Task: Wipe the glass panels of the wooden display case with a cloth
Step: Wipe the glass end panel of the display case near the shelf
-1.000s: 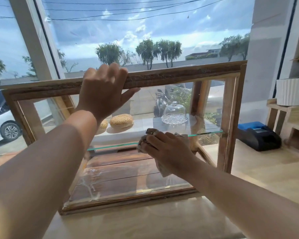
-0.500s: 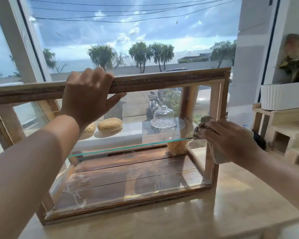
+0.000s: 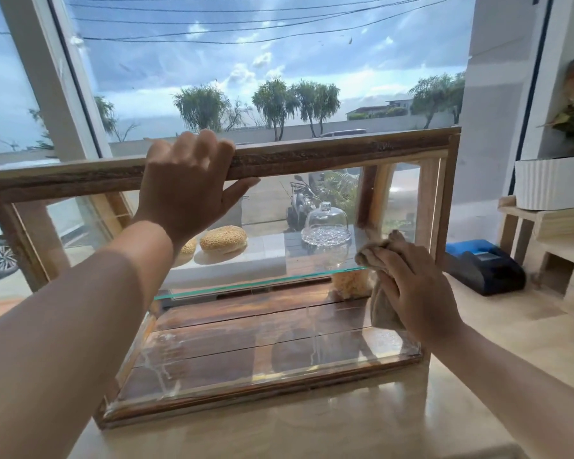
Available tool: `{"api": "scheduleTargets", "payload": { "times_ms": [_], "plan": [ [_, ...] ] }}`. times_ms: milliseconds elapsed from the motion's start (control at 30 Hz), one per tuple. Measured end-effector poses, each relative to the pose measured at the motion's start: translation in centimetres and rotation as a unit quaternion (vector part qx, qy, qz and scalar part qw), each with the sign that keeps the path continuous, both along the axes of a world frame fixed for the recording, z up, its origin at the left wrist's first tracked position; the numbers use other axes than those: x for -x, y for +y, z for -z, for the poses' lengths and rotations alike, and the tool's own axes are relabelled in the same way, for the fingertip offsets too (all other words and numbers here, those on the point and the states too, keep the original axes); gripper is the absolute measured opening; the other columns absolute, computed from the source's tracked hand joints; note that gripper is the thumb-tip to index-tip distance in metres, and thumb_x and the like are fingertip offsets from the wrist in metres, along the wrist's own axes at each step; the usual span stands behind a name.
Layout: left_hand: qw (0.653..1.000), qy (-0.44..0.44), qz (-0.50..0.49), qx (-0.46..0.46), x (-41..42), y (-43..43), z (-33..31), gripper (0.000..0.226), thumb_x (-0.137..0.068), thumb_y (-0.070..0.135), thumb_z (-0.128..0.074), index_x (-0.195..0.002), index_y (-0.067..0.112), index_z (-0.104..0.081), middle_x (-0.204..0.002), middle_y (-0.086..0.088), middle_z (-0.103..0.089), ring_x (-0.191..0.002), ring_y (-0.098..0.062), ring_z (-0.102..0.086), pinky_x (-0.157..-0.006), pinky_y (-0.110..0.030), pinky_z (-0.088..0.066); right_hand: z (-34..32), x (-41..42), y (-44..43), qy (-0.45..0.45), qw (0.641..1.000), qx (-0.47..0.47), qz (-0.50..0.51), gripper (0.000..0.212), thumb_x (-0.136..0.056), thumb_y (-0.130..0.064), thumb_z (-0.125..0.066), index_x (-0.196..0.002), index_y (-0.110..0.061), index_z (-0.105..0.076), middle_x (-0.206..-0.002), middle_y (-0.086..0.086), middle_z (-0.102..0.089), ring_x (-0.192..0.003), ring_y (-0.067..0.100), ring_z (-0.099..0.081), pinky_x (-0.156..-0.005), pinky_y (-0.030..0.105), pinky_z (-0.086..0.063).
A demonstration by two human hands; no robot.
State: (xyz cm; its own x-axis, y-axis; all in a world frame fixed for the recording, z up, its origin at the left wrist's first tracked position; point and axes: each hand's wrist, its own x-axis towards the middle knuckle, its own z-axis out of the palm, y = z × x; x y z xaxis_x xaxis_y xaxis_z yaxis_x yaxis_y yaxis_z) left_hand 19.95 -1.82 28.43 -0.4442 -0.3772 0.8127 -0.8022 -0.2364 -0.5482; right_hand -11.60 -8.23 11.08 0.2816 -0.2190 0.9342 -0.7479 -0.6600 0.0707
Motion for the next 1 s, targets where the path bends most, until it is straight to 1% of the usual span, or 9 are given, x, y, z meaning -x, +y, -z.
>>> {"api": "scheduleTargets", "payload": {
  "times_ms": [100, 200, 333, 467, 567, 633, 733, 833, 1000],
  "plan": [
    [1.000, -0.003, -0.004, 0.007, 0.0, -0.1, 0.1, 0.059, -0.104, 0.061, -0.031, -0.102, 0.005, -0.048, -0.086, -0.017, -0.050, -0.069, -0.031, -0.050, -0.058, -0.038, -0.035, 2.8, 0.9, 0.8, 0.093, 0.994, -0.039, -0.044, 0.025, -0.102, -0.024, -0.048, -0.117, -0.011, -0.063, -0.115, 0.008, -0.061, -0.102, 0.027, -0.059, -0.076, 0.046, -0.058],
    [1.000, -0.002, 0.001, 0.015, -0.1, -0.3, 0.1, 0.059, -0.104, 0.061, -0.032, -0.102, 0.005, -0.049, -0.086, -0.016, -0.050, -0.068, -0.030, -0.050, -0.058, -0.038, -0.036, -2.8, -0.3, 0.6, 0.029, 0.996, 0.007, -0.085, 0.027, -0.096, -0.015, -0.059, -0.122, -0.009, -0.057, -0.121, 0.008, -0.055, -0.104, 0.026, -0.055, -0.091, 0.034, -0.050],
    [1.000, 0.002, 0.001, 0.008, -0.1, -0.2, 0.1, 0.060, -0.104, 0.062, -0.031, -0.103, 0.005, -0.049, -0.087, -0.017, -0.050, -0.068, -0.031, -0.050, -0.058, -0.038, -0.037, -9.7, -2.0, -0.8, -0.054, 0.998, 0.036, -0.012, 0.027, -0.091, -0.006, -0.066, -0.117, -0.003, -0.060, -0.114, 0.017, -0.058, -0.104, 0.032, -0.053, -0.086, 0.039, -0.046],
    [1.000, -0.007, -0.006, 0.018, 0.0, 0.0, 0.0, 0.059, -0.104, 0.061, -0.030, -0.102, 0.005, -0.049, -0.085, -0.016, -0.049, -0.067, -0.030, -0.048, -0.058, -0.036, -0.028, -3.5, -0.9, -0.2, 0.009, 1.000, 0.017, -0.020, 0.024, -0.095, -0.012, -0.058, -0.118, -0.004, -0.063, -0.113, 0.014, -0.059, -0.104, 0.028, -0.053, -0.088, 0.037, -0.049],
    [1.000, -0.012, -0.004, 0.020, 0.1, 0.1, -0.1, 0.059, -0.104, 0.061, -0.030, -0.101, 0.005, -0.048, -0.084, -0.016, -0.049, -0.066, -0.030, -0.048, -0.057, -0.036, -0.029, 1.6, 0.6, 1.4, 0.147, 0.988, -0.021, -0.036, 0.031, -0.098, -0.024, -0.046, -0.108, -0.007, -0.070, -0.105, 0.010, -0.064, -0.097, 0.023, -0.055, -0.071, 0.044, -0.058],
    [1.000, -0.011, 0.000, 0.020, 0.1, 0.0, 0.0, 0.059, -0.104, 0.061, -0.031, -0.101, 0.005, -0.049, -0.084, -0.016, -0.050, -0.067, -0.029, -0.049, -0.057, -0.036, -0.033, 0.1, 0.5, 1.5, 0.134, 0.990, -0.024, -0.047, 0.031, -0.097, -0.024, -0.047, -0.110, -0.007, -0.069, -0.109, 0.009, -0.063, -0.096, 0.025, -0.057, -0.070, 0.043, -0.059],
    [1.000, -0.007, 0.002, 0.018, 0.1, 0.0, 0.0, 0.059, -0.104, 0.061, -0.031, -0.101, 0.005, -0.049, -0.085, -0.016, -0.050, -0.068, -0.030, -0.050, -0.058, -0.037, -0.033, -6.8, -2.1, 0.8, 0.021, 0.999, 0.027, -0.040, 0.027, -0.098, -0.020, -0.054, -0.116, -0.004, -0.065, -0.114, 0.014, -0.061, -0.102, 0.029, -0.057, -0.078, 0.036, -0.053],
    [1.000, -0.010, 0.004, 0.026, 0.0, -0.1, 0.0, 0.058, -0.104, 0.061, -0.031, -0.101, 0.006, -0.050, -0.086, -0.016, -0.050, -0.069, -0.030, -0.050, -0.058, -0.037, -0.033, -10.7, -4.3, 0.0, -0.008, 0.999, 0.049, -0.021, 0.023, -0.095, -0.017, -0.054, -0.110, -0.004, -0.063, -0.106, 0.015, -0.059, -0.097, 0.032, -0.056, -0.072, 0.038, -0.052],
    [0.999, -0.007, 0.013, 0.029, 0.1, -0.1, 0.1, 0.057, -0.104, 0.061, -0.032, -0.100, 0.006, -0.049, -0.084, -0.016, -0.051, -0.067, -0.029, -0.050, -0.058, -0.037, -0.036, -2.7, -3.2, 1.1, 0.130, 0.990, 0.036, -0.049, 0.016, -0.094, -0.015, -0.057, -0.097, -0.006, -0.070, -0.094, 0.011, -0.061, -0.083, 0.024, -0.059, -0.063, 0.038, -0.056]
  ]
}}
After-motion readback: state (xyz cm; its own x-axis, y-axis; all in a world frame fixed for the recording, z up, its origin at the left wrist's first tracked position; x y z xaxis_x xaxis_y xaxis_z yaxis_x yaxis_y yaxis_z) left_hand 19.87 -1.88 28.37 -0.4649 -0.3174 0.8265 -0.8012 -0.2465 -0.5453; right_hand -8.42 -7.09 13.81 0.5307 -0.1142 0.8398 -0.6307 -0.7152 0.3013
